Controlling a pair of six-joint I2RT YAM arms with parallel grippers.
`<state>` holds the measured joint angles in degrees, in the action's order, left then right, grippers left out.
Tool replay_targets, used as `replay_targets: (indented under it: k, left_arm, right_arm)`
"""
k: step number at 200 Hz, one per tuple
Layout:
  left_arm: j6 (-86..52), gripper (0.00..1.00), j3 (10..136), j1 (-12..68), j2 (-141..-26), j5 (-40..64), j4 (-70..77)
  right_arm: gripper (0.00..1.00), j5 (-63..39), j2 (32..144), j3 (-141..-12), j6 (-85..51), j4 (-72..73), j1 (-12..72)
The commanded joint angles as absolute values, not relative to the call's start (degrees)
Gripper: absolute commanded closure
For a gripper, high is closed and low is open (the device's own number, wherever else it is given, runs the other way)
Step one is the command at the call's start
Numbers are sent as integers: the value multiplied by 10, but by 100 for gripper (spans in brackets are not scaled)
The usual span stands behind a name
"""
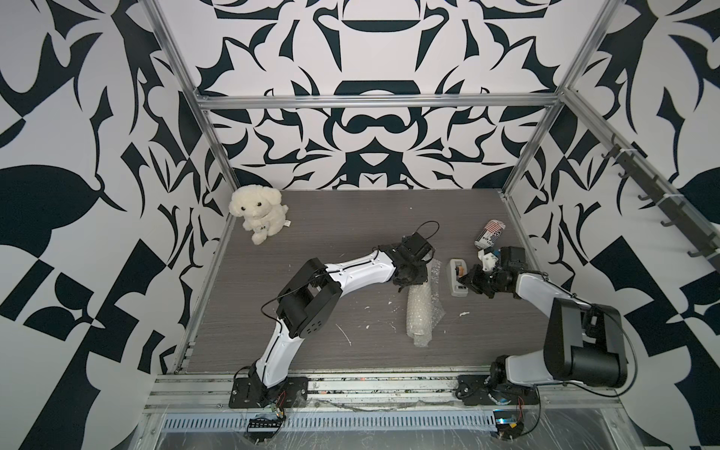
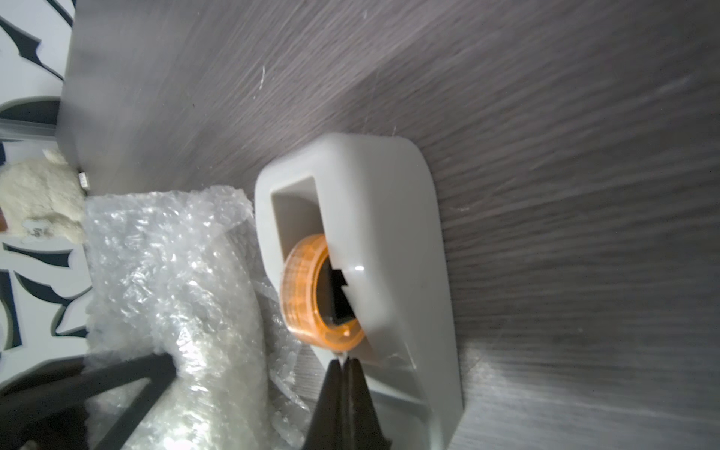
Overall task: Wrap vases in bubble wrap
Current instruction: Tear off the tape using the Tape Cutter.
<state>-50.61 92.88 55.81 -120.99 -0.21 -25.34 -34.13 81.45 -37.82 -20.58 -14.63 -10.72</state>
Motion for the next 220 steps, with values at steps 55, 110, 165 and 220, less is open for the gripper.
replay_targets:
  k: [55,110,165,220]
  left_arm:
    - [-513,79,907,556,-1252,-9,-304]
    - [-516,79,902,556,-1251,-8,-301]
    - [-517,80,905,555,-1253,-9,-298]
    - [-514,80,908,555,-1253,-6,-294]
  right_arm:
    - [100,-385,771,-392,-223,-140,-105]
    - [100,-401,763,-381,-241,-127,-105]
    - [100,-409,702,-349,-260,-156,-105]
    - [100,-378,696,-313,-278,-190,-102]
